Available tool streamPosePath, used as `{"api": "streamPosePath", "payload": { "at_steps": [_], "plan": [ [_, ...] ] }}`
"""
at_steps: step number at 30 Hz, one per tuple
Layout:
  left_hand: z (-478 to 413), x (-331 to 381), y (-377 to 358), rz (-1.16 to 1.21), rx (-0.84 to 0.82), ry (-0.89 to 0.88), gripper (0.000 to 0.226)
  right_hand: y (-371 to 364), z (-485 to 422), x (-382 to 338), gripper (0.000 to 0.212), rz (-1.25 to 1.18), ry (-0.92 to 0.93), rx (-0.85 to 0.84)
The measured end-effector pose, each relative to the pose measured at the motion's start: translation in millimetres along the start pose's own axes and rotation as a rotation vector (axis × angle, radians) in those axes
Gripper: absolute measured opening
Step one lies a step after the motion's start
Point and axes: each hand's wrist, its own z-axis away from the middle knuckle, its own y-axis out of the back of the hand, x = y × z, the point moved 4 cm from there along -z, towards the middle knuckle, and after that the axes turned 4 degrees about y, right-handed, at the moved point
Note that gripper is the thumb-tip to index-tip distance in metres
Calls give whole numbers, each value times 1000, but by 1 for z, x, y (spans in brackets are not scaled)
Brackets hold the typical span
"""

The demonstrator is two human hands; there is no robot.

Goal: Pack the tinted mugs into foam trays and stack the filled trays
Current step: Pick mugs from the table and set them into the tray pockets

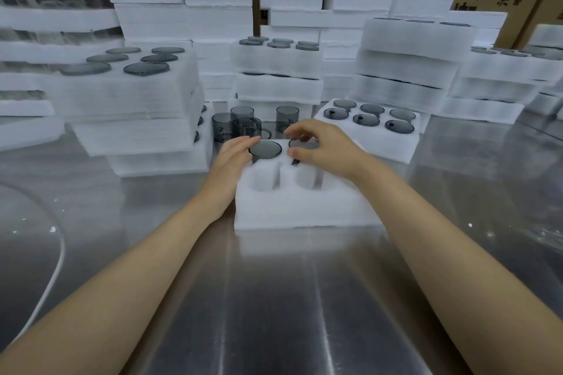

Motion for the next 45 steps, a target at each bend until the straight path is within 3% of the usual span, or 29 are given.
{"api": "streamPosePath", "payload": {
  "at_steps": [2,12,21,27,30,32,35,40,45],
  "plan": [
    [0,0,0,6,2,3,39,0,-2,1,34,61,-14,-64],
    [2,1,0,4,11,14,40,6,-4,5,12,-140,-118,-140],
    [3,4,-1,-5,14,4,40,8,-2,2,24,-180,-116,-140],
    [2,3,0,-3,10,-2,40,13,-10,-4,13,-59,-201,-223],
    [1,2,1,-9,13,-6,41,19,-43,-6,24,95,-259,-256],
    [0,1,1,-4,17,-8,42,18,-75,-3,19,159,-260,-143],
    [0,1,1,-3,17,-14,41,5,-106,11,44,335,-197,1],
    [-2,0,2,25,23,-25,42,-37,-112,45,68,383,-178,-187],
    [-3,-3,2,24,23,-27,42,-32,-114,47,59,381,-186,-139]
  ]
}}
